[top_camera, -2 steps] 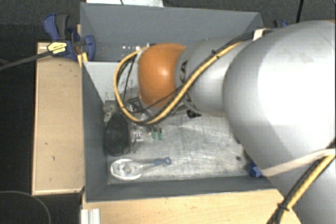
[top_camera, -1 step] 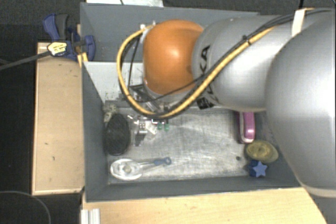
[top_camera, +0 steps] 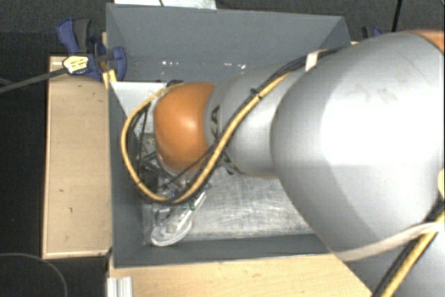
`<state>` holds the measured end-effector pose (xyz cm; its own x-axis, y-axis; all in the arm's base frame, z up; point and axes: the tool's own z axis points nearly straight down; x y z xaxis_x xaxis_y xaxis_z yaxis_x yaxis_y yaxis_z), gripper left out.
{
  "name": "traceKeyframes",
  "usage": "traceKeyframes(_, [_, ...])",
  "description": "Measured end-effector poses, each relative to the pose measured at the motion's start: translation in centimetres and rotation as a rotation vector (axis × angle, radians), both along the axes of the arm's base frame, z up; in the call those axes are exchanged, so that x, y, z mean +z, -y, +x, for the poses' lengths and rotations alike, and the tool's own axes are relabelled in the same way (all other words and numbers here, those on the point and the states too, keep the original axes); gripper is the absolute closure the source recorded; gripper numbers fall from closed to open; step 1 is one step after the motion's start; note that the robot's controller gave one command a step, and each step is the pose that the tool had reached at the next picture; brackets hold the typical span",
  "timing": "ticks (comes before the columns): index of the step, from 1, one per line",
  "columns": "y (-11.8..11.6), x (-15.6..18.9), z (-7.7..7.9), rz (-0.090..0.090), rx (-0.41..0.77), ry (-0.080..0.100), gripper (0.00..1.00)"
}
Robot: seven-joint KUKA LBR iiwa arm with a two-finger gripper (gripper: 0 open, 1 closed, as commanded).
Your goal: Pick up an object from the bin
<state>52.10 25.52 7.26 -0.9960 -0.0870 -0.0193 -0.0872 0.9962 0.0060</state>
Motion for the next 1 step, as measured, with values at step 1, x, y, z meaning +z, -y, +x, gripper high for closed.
traceKeyframes(1, [0.68,2.25,2.31,-0.009,0.274,-0.012,0.0])
